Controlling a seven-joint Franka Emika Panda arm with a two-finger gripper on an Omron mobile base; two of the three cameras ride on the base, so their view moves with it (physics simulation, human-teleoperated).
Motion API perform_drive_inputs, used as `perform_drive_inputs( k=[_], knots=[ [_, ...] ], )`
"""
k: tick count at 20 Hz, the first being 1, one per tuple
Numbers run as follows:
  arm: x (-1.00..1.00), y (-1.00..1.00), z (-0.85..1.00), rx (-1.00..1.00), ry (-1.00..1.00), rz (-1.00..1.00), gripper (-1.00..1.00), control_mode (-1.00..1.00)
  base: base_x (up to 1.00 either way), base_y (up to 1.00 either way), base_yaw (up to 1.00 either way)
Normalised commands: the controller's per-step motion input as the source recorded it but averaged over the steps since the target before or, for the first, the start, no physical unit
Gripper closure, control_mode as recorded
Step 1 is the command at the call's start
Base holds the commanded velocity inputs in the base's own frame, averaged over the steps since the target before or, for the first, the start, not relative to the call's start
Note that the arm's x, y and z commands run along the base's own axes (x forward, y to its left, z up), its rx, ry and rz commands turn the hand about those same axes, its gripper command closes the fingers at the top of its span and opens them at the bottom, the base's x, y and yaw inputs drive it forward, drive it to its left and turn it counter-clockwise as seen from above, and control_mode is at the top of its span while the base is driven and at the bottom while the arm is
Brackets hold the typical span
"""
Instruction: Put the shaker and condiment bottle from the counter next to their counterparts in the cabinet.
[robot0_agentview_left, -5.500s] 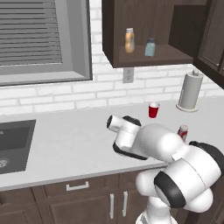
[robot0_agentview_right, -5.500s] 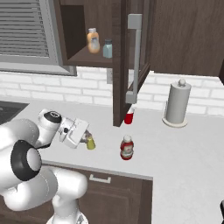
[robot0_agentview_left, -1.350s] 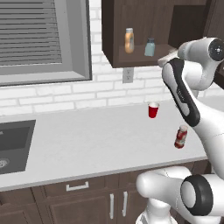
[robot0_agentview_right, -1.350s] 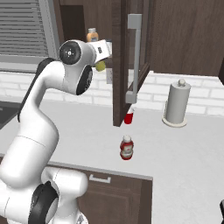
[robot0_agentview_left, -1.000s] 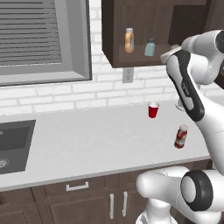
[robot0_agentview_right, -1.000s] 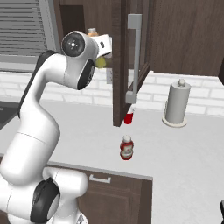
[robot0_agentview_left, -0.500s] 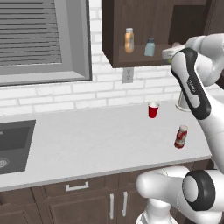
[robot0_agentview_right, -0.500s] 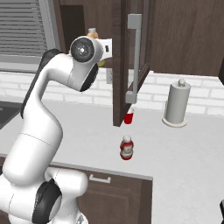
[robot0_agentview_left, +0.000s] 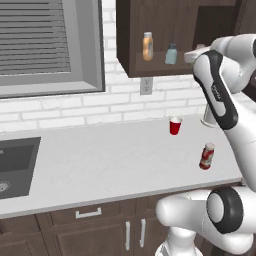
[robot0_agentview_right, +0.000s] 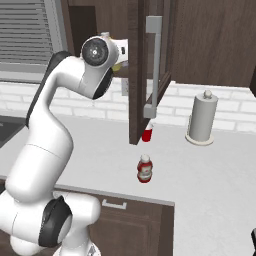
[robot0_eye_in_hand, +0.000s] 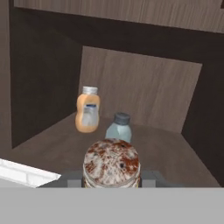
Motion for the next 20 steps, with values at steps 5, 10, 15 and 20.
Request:
perform_drive_inputs(
  k=[5,10,15,20],
  knots=[
    [0.09,-0.10,0.09,0.00,0.00,0.00,1.00,-1.00,0.00,0.00,0.00],
    [0.21,-0.21,0.00,0.00,0.00,0.00,1.00,-1.00,0.00,0.00,0.00],
    [0.18,0.00,0.00,0.00,0.00,0.00,1.00,-1.00,0.00,0.00,0.00],
    [0.19,0.00,-0.03,0.00,0.00,0.00,1.00,-1.00,0.00,0.00,0.00]
  ],
)
